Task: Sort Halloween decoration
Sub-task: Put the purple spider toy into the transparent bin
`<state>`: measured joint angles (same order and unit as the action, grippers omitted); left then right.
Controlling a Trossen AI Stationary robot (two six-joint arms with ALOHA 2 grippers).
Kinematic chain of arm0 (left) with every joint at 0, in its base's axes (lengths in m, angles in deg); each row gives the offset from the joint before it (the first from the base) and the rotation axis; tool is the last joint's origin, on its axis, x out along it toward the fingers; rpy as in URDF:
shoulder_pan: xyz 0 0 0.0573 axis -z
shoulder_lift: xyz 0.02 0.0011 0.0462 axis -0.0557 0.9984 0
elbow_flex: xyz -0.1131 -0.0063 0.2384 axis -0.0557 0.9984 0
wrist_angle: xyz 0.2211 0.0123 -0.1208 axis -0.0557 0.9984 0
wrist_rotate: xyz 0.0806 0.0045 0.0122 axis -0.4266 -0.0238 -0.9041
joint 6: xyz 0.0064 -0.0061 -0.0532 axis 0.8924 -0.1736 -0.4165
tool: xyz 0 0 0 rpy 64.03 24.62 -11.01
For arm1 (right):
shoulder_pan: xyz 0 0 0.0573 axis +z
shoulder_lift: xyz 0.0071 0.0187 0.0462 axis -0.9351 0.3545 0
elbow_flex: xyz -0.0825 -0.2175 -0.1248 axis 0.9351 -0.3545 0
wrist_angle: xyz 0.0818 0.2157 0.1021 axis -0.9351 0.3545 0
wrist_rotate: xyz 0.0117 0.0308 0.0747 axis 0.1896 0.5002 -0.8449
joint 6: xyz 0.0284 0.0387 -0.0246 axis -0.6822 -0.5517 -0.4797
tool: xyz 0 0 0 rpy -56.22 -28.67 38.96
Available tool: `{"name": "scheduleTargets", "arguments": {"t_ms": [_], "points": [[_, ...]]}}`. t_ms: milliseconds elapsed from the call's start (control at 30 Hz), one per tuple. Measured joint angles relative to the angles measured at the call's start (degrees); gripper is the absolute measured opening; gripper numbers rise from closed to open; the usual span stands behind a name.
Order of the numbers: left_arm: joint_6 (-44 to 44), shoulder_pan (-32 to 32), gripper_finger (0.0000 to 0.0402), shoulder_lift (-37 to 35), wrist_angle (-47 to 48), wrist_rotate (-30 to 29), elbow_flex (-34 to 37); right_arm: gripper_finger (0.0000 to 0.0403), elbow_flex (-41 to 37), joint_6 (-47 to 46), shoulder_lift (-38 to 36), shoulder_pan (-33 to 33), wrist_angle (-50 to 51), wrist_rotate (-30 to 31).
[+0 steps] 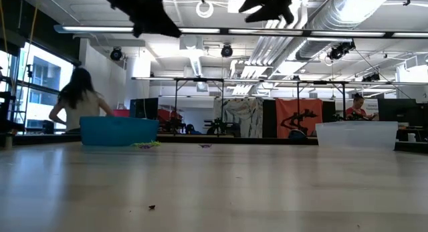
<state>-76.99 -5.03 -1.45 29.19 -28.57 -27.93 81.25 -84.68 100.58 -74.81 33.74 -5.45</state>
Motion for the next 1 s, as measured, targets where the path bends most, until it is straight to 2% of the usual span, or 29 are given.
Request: {"name": "scheduleTargets", "arguments": {"t_ms": [133, 267, 333, 433, 533, 633, 800, 1000], "points": [[-3.6, 1.2, 0.0001, -3.5, 4.4, 0.0, 0.6, 0.0243, 0.0, -0.7, -2.3, -0.2, 10.7, 3.2], [-4.8, 1.5, 0.0001, -4.0, 1.8, -0.1, 2.3, 0.0260, 0.0, -2.3, -3.1, -1.1, 13.0, 2.1], [-4.2, 1.3, 0.0001, -3.1, -2.4, 0.9, 2.8, 0.0260, 0.0, -1.6, -3.1, -1.6, 11.2, -3.2], [-2.0, 0.6, 0.0001, -0.4, -13.4, 7.4, 3.5, 0.0259, 0.0, 0.6, -2.6, -2.4, 4.7, -14.5], [-2.1, -0.3, 0.0001, 3.3, -24.8, 13.9, 3.5, 0.0255, 0.0, 1.4, -1.6, -2.7, -2.0, -23.9], [-4.4, -0.8, 0.0001, 7.3, -33.3, 17.6, 3.5, 0.0247, 0.0, 2.3, -0.7, -2.6, -7.6, -28.0], [-5.9, -0.4, 0.0001, 13.6, -35.4, 21.3, 1.4, 0.0221, 0.0, 7.2, 1.7, -2.2, -9.7, -28.3], [-3.5, 0.3, 0.0001, 17.5, -35.9, 21.6, -2.3, 0.0167, -0.1, 7.7, 3.7, -1.9, -9.9, -28.9]]}}
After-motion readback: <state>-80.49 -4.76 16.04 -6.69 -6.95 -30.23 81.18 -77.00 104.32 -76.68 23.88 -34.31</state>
